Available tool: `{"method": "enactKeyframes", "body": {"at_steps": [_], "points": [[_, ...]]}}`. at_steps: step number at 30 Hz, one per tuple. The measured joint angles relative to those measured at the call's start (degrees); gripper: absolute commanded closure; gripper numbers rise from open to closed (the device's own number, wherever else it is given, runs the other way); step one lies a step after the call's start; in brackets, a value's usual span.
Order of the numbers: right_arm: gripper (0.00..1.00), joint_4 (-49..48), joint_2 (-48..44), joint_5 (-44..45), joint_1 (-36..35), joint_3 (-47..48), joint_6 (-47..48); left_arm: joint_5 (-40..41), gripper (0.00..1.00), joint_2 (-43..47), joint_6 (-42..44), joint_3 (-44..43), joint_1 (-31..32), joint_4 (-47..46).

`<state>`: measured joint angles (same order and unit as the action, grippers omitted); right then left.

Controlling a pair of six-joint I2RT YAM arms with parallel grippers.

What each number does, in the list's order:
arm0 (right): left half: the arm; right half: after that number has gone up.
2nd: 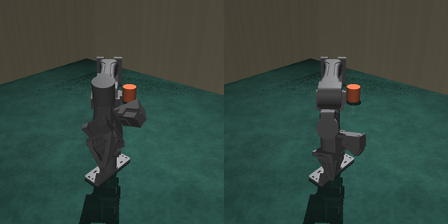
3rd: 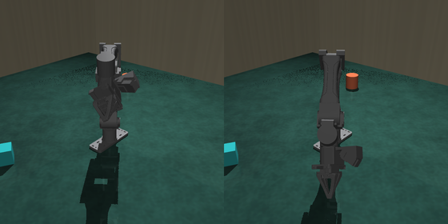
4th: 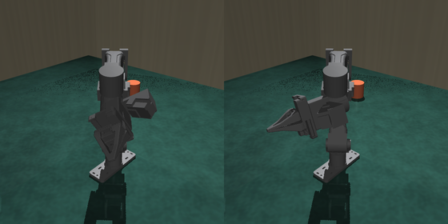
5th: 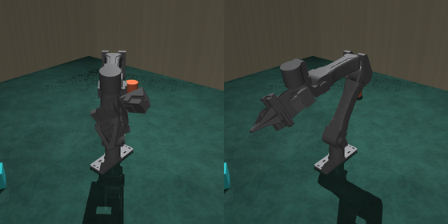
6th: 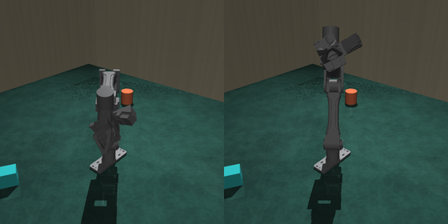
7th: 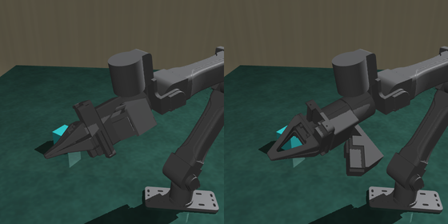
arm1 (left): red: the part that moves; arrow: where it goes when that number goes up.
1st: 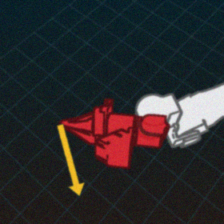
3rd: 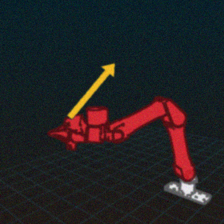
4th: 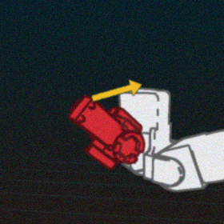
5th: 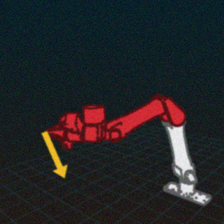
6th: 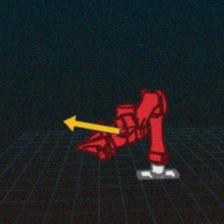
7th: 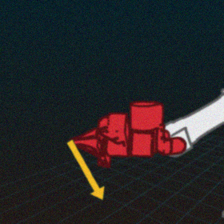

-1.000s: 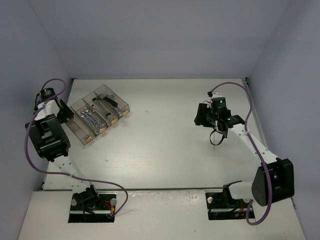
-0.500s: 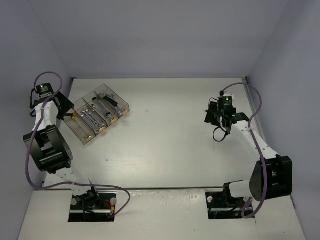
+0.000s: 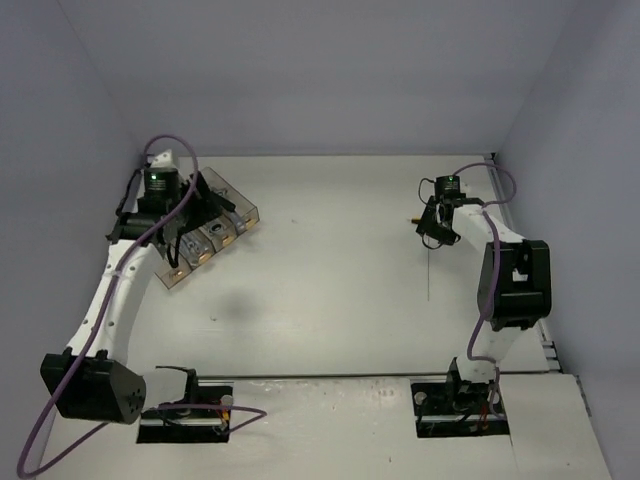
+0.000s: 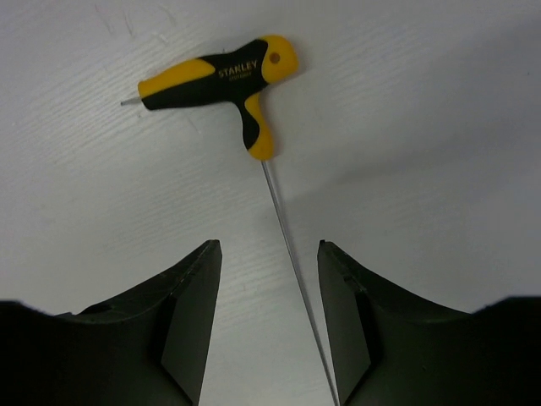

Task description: Sort the tools into containers

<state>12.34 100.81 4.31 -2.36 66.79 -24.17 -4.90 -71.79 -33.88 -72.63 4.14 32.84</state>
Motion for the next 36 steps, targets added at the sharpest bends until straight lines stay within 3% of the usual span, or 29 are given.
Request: {"method": "enactKeyframes", "body": {"at_steps": [9, 15, 18, 20, 29, 36], "points": [[0.57, -0.33, 12.62, -0.46, 2.04, 9.39, 3.11, 1.31, 0.35, 12.57, -0.89, 13.04, 20.09, 3.06], [0.68, -0.58, 15.92, -0.71, 2.04, 12.93, 5.65, 2.28, 0.35, 14.95, -2.16, 16.29, 21.12, 4.21], [0.83, -0.82, 16.54, -0.87, 2.04, 13.69, 6.39, 2.46, 0.35, 14.03, -2.24, 16.25, 21.19, 4.04], [1.00, -1.06, 16.71, -0.91, 2.04, 13.79, 6.69, 2.39, 0.35, 12.76, -2.23, 16.02, 21.20, 3.72], [1.00, -1.80, 15.36, -5.01, 1.37, 12.16, 7.28, -2.27, 0.35, 8.44, -2.35, 13.36, 21.69, -1.07], [1.00, 0.01, 7.88, -12.96, -5.46, 10.14, 7.21, -7.53, 0.35, 6.19, -4.21, 12.51, 22.49, -10.84]]}}
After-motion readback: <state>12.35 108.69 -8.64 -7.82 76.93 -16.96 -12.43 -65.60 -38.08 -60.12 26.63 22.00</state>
